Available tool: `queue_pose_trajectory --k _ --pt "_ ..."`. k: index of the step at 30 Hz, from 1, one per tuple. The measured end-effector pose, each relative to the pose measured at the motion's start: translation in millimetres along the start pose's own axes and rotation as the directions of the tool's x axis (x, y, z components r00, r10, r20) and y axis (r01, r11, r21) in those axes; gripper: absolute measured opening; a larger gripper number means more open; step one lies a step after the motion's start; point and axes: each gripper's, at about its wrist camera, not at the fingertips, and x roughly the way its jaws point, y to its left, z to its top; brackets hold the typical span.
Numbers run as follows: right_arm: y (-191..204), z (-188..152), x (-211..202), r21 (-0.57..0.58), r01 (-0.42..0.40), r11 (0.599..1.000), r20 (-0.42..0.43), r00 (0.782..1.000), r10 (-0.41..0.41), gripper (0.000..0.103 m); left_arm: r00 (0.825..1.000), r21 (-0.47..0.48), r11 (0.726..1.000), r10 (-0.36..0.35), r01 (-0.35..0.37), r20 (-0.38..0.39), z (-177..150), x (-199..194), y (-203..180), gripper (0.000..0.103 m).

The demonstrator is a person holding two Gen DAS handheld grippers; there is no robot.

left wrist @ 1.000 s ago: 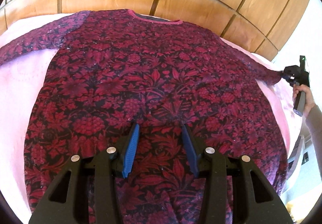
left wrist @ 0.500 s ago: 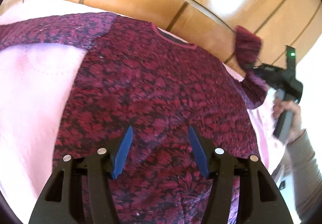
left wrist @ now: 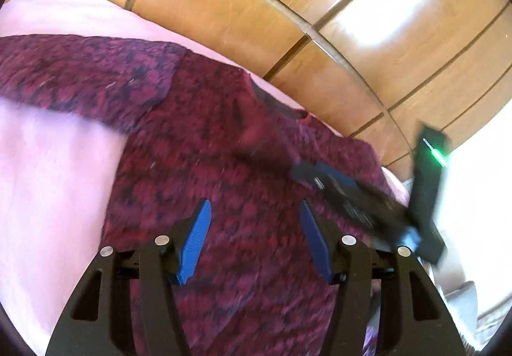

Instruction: Fold small clothes

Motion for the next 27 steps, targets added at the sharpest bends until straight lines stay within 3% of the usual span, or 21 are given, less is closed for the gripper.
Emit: queue_pose_trajectory --k 6,10,12,14,15,16,22,25,27 --pt "-45 -15 -72 0.117 -0.079 0.990 0.100 0.993 0.068 0.067 0.999 -0.032 0.999 0.028 -0.029 -0.046 34 45 -4 0.058" --pt "-104 -51 -112 0.274 -0.038 0.961 0.143 0.990 -0.002 0.067 0.995 -0.055 0.997 0.054 -0.059 -0.081 49 77 -5 0.058" --pt "-140 -69 -128 0.375 -0.006 0.927 0.153 0.987 -0.055 0.065 0.993 -0.059 0.995 0.076 -0.081 -0.093 56 91 -7 0.056" --pt "-163 -77 -134 0.442 0.006 0.897 0.154 0.985 -0.082 0.057 0.986 -0.041 0.989 0.138 -0.143 -0.095 61 101 -7 0.031" --pt "-172 -78 -134 0.467 0.007 0.884 0.158 0.983 -0.091 0.055 0.983 -0.031 0.987 0.152 -0.156 -0.099 62 105 -8 0.016" --pt "-180 -78 -133 0.492 -0.002 0.870 0.166 0.982 -0.091 0.052 0.983 -0.026 0.987 0.154 -0.157 -0.097 65 106 -8 0.012" --pt "-180 -50 -94 0.484 -0.026 0.874 0.157 0.986 -0.058 0.045 0.982 -0.005 0.983 0.184 -0.184 0.030 78 69 -9 0.010" --pt "-167 -34 -62 0.426 0.018 0.905 0.110 0.991 -0.072 0.043 0.972 0.015 0.973 0.229 -0.230 0.059 81 54 0 0.010" --pt "-154 -26 -36 0.378 0.091 0.921 0.056 0.991 -0.120 0.043 0.964 0.019 0.965 0.259 -0.260 0.061 79 51 8 0.010"
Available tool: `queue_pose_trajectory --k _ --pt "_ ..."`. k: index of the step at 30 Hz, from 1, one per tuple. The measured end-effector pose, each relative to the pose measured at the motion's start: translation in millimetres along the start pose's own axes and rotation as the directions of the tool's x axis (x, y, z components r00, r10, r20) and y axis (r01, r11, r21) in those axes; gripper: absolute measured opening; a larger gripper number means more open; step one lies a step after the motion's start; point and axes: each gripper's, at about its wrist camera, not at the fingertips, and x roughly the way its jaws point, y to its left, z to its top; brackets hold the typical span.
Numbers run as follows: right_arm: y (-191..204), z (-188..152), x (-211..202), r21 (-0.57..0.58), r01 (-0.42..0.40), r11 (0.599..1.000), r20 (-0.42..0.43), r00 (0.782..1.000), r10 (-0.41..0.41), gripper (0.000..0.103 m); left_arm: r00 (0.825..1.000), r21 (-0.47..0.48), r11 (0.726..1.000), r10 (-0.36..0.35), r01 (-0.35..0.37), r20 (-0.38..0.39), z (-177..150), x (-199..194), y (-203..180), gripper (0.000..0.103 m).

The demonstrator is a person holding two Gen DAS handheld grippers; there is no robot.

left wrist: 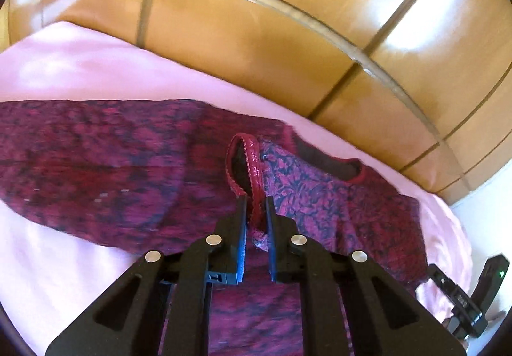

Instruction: Fold small clothes

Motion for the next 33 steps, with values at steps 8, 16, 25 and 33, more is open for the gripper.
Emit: queue_pose_trajectory --k 8,16,25,33 --pt "8 -6 28 -0.089 0.144 0.986 -0.019 0.989 -0.147 0.039 0.994 0.017 0.995 0.097 -0.097 -0.046 -25 22 20 0.010" --pt "40 45 29 -0.079 0.146 0.986 0.041 0.989 -0.143 0.059 0.998 0.011 0.999 0.054 -0.054 -0.014 -23 16 24 0.010" --pt "64 30 108 -0.208 0.301 0.930 0.077 0.953 -0.291 0.062 0.993 0.041 0.992 0.121 -0.121 0.002 -29 32 23 0.013" --pt "75 26 92 -0.210 0.322 0.923 0.100 0.946 -0.307 0.083 0.997 -0.017 0.997 0.069 -0.069 0.020 -35 0 36 0.032"
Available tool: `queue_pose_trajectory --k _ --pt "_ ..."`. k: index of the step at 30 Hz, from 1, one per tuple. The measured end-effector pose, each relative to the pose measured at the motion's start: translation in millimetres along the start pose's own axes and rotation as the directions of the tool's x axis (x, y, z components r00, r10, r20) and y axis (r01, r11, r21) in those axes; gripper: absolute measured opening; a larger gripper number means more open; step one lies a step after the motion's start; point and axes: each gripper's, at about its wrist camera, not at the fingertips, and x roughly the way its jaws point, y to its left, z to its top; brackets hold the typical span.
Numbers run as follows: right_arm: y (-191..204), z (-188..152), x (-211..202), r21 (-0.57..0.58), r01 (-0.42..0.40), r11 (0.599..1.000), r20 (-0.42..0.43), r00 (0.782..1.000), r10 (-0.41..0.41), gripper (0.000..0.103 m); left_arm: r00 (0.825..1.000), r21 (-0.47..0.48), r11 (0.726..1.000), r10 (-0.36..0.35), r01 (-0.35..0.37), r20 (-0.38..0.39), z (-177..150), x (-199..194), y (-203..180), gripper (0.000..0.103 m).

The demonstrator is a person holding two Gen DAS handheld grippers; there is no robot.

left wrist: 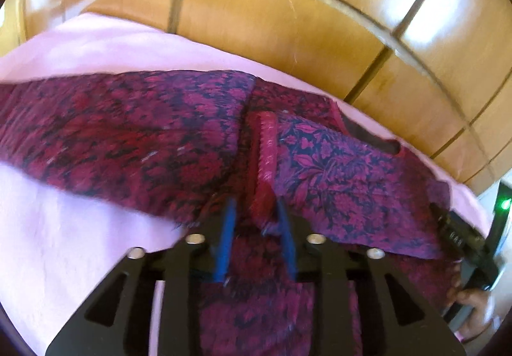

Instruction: Fold small clothes

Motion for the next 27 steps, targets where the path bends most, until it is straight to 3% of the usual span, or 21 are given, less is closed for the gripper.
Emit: queue_pose_trajectory --k 2,4,7,8,9,11,13,15,18,21,27 --pt "1 -8 -16 0.005 -0.026 1.000 0.016 1.000 0.026 0.086 0.999 -0.047 0.998 -0.036 0.036 0.009 -1 -12 13 0.032" --pt "4 -17 -32 0.002 -0.054 0.999 0.032 0.998 0.053 0.090 0.999 -0.105 0.994 -0.018 0.021 0.030 -5 -28 34 0.032" --pt "5 -44 -62 -0.008 -0.106 0.994 0.031 0.994 0.106 0.093 0.996 -0.182 0.982 -0.042 0.055 0.072 -11 -49 68 0.032" --pt "7 -50 -66 -0.015 -0.114 0.993 0.026 0.993 0.114 0.094 0.995 -0.214 0.975 -0.041 0.059 0.085 -13 -56 84 0.035" --pt "12 -59 -71 -0.031 -0.121 0.992 0.020 0.992 0.122 0.096 0.995 -0.253 0.966 -0.035 0.059 0.096 -15 -62 101 0.045" --pt "25 -75 -77 -0.083 -0.136 0.987 0.003 0.991 0.137 0.098 0.992 -0.330 0.943 0.001 0.041 0.125 -18 -73 130 0.048" --pt "39 -92 -76 -0.138 -0.154 0.978 -0.043 0.988 0.149 0.099 0.988 -0.402 0.915 0.036 0.026 0.147 -20 -86 164 0.048" --pt "49 -101 -78 -0.176 -0.133 0.975 -0.033 0.991 0.130 0.100 0.985 -0.457 0.889 0.058 0.023 0.163 -20 -96 190 0.048" --pt "49 -103 -75 -0.157 -0.149 0.976 -0.056 0.988 0.142 0.101 0.980 -0.536 0.843 0.070 0.040 0.184 -17 -110 228 0.048" --pt "43 -103 -69 -0.116 -0.187 0.976 -0.071 0.981 0.179 0.101 0.976 -0.629 0.772 0.057 0.091 0.212 -11 -115 265 0.048" --pt "45 -103 -71 -0.139 -0.155 0.978 -0.061 0.987 0.148 0.101 0.969 -0.737 0.663 0.075 0.128 0.236 2 -111 312 0.048"
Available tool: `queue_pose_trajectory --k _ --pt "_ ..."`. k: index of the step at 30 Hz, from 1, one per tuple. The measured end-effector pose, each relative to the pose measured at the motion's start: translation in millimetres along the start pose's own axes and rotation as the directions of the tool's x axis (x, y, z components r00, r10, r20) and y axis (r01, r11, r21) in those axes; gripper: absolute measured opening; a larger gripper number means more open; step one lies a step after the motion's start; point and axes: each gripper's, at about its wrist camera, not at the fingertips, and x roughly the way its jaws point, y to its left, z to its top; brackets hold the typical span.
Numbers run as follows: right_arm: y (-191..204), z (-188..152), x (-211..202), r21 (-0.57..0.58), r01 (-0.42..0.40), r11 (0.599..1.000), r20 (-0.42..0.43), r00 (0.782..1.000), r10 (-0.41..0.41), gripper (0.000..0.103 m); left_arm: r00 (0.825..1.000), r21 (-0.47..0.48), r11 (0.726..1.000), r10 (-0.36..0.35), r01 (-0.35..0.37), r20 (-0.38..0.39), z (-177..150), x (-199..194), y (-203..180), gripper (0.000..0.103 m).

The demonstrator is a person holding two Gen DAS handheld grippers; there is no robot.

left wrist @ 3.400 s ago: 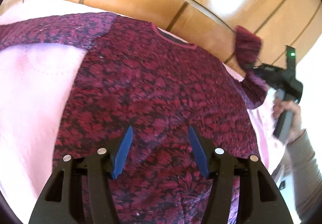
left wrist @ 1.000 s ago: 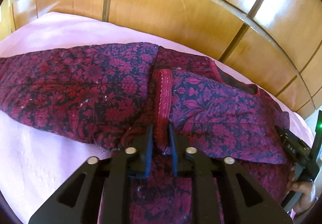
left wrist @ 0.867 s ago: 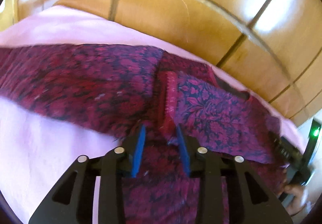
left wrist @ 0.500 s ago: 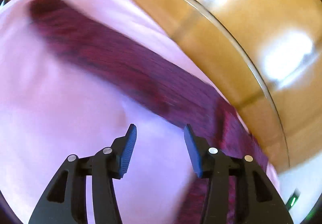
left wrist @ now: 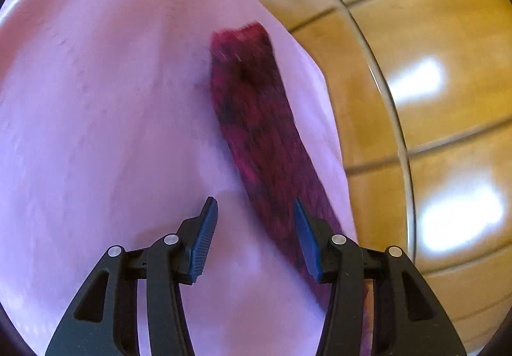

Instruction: Fold small clothes

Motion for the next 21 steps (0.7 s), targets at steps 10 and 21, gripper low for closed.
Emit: queue_pose_trajectory --k 10,21 --pt "4 -1 2 -0.007 0.012 1.000 0.010 1.000 -0.012 0.101 0.994 0.116 0.987 0.105 -0.109 0.036 26 22 -29 0.012" --pt "3 -1 2 -0.005 0.005 1.000 0.012 1.000 -0.005 0.101 0.983 0.538 0.822 -0.141 0.184 -0.120 -109 -4 -164 0.012"
